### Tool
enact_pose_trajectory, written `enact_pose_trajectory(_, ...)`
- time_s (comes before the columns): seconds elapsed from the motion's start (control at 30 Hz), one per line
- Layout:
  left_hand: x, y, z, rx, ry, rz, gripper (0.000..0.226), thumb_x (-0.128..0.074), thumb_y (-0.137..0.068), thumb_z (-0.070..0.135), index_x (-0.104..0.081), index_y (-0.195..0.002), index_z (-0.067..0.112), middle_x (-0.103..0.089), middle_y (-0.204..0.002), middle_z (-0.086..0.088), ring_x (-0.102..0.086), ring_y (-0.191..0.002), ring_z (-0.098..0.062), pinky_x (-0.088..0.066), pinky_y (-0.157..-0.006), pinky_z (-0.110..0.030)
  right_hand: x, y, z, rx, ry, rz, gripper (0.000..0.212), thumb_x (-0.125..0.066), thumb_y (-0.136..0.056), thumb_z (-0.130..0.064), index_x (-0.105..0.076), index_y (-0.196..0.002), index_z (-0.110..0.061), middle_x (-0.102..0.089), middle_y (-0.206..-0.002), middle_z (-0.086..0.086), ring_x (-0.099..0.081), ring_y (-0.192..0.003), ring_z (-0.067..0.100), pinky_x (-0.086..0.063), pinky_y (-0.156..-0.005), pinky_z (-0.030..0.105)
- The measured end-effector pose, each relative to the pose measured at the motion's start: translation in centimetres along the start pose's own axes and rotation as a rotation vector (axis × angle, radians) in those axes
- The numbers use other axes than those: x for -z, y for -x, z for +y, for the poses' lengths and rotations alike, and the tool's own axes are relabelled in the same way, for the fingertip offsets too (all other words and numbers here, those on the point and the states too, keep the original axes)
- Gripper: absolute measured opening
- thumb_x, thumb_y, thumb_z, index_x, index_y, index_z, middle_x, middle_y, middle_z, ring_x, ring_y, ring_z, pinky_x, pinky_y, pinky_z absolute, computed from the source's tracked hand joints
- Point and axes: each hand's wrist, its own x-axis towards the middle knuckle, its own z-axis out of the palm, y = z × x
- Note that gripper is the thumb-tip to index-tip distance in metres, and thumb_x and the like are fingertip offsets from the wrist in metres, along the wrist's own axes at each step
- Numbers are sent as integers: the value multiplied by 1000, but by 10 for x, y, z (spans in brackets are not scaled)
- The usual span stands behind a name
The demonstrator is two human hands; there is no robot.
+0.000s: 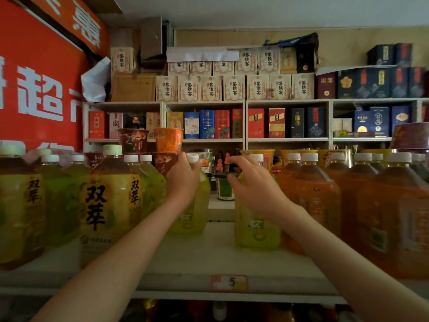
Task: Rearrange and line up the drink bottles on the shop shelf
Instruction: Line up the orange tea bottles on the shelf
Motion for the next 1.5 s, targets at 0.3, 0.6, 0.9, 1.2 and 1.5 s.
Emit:
enact_pose_trajectory(0.3, 54, 26, 47, -81, 34, 47, 27, -52, -92, 45, -52, -93, 18, -57, -70, 7, -53, -56, -7, -41, -49, -23, 16, 3, -5, -66, -153, -15, 51, -53, -92, -41, -43, -137, -20, -52, -134, -3, -48, -121, 9, -35, -89, 19)
enact_pose_trajectory(0.6, 55, 60, 84, -107, 140, -69, 34, -57, -88, 49, -60, -87, 15, -62, -72, 4, -60, -65, -13, -49, -59, -30, 31, 39, 11, -157, -281, -292, 85, -53, -67, -72, -38, -139, -29, -49, -103, -26, -49, -85, -15, -40, -57, 4)
enact_pose_trajectory(0.9, 23, 70, 113, -103, 252, -100, 28, -59, -88, 45, -54, -77, 20, -58, -66, 8, -53, -55, -1, -37, -48, -4, 42, 61, 40, -294, -426, -171, 79, -66, -72, -57, -37, -141, -29, -56, -125, -9, -58, -107, 7, -54, -80, 25)
enact_pose_trajectory(1.2, 4, 68, 124, -55, 264, -136, 36, -58, -88, 49, -62, -89, 13, -60, -73, 6, -58, -68, -8, -45, -63, -28, 43, 74, 47, -317, -566, -35, 59, -62, -86, -38, -41, -140, -26, -64, -108, -14, -65, -87, -3, -53, -64, 15)
enact_pose_trajectory(1.5, 1, 67, 132, -127, 238, -224, 38, -56, -88, 51, -62, -98, 15, -62, -80, 8, -58, -71, -4, -46, -59, -21, 38, 91, 53, -378, -621, -21, 62, -61, -84, -45, -38, -140, -33, -64, -112, -13, -66, -93, 1, -56, -71, 22)
